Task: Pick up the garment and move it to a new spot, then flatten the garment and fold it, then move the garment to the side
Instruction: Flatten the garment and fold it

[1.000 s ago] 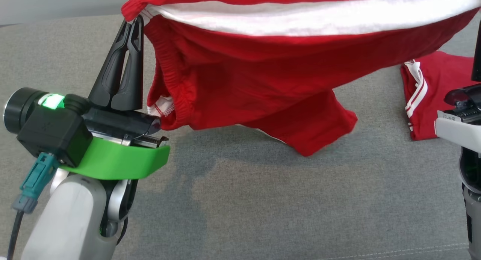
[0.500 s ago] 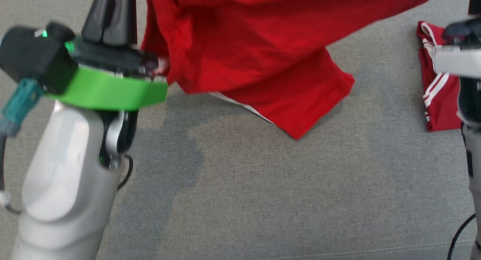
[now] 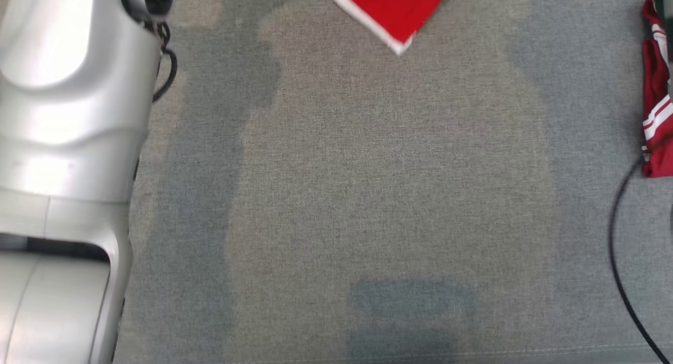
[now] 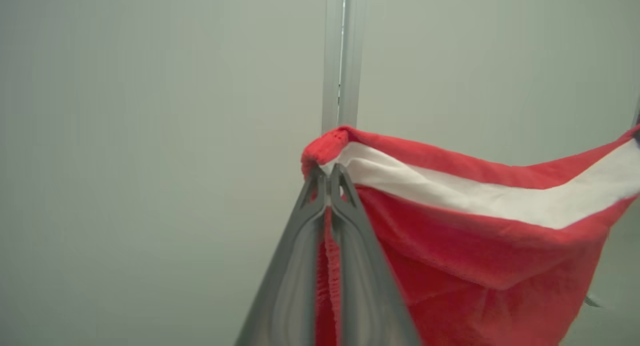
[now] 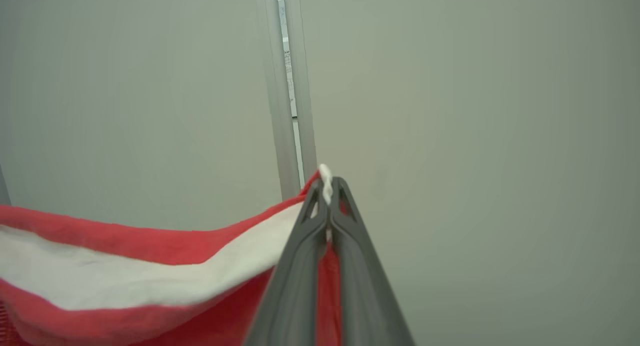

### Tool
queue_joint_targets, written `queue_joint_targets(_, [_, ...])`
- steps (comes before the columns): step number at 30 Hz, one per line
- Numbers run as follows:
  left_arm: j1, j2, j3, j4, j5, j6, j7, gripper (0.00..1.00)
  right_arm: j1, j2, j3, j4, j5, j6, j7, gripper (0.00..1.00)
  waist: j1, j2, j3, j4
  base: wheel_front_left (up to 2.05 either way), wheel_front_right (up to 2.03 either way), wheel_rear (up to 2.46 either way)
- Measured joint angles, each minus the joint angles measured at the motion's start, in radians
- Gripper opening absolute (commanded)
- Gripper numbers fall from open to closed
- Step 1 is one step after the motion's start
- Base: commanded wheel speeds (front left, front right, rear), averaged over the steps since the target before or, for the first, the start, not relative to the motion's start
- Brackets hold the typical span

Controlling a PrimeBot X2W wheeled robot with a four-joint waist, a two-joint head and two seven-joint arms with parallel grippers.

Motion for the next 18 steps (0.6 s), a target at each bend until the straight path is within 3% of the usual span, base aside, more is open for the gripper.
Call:
queue_joint_targets(5, [-0.111,-0.012,0.032,0.178,-0.036,-0.009,-0.008,0.0,-0.133,0.064,0.02,0.163,-0.006,0.0,-0.04,0.0,0.0,0.0,-0.013,-0.007,0.0,0.0,0.0])
queue_joint_targets(9, [-0.128,-0.026,0.031,0.288,-0.066,-0.029,-0.009,0.0,-0.148,0.094,0.063,0.223,-0.005,0.0,-0.048,0.0,-0.0001,0.0,-0.014,-0.014,0.0,0.0,0.0])
queue_joint_targets(13, [-0.104,-0.03,0.028,0.339,-0.097,-0.04,-0.01,0.0,-0.1,0.095,0.096,0.225,0.021,0.0,-0.049,0.0,-0.0001,0.0,-0.003,-0.014,0.0,0.0,0.0])
queue_joint_targets(18, [0.061,-0.033,0.016,0.342,-0.147,-0.049,-0.01,0.0,0.108,0.085,0.124,0.207,0.102,0.0,-0.049,0.0,-0.0001,0.0,0.02,-0.013,0.0,0.0,0.0])
